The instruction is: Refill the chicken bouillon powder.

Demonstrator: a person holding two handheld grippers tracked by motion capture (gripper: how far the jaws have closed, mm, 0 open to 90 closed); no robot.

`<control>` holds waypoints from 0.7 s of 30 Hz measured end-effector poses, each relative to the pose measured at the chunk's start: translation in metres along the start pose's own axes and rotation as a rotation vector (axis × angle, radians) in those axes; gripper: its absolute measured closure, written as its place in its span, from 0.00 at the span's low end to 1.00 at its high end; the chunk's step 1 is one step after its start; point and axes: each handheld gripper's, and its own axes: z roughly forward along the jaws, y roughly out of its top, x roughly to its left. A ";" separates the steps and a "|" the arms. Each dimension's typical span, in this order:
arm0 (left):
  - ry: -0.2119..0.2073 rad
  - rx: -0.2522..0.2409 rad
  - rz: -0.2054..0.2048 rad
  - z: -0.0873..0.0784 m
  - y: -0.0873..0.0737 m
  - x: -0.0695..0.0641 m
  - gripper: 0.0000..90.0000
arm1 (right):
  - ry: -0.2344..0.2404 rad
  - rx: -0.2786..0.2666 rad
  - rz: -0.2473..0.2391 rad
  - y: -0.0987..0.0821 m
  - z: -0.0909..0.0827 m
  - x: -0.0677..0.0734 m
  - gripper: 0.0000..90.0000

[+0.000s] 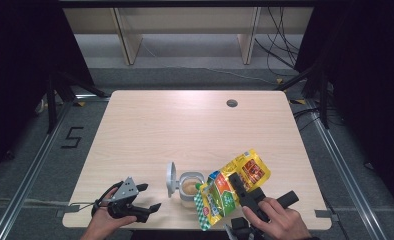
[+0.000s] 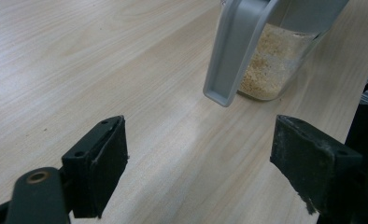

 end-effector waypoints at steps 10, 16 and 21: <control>-0.005 -0.011 -0.011 0.000 0.000 -0.001 0.20 | 0.001 -0.005 0.003 0.001 0.000 0.001 0.67; -0.017 -0.003 0.012 0.000 0.001 0.001 0.20 | 0.005 -0.004 0.009 0.001 0.000 0.000 0.68; -0.018 -0.002 -0.015 0.000 0.000 -0.001 0.20 | 0.003 -0.001 0.005 0.001 0.000 0.001 0.68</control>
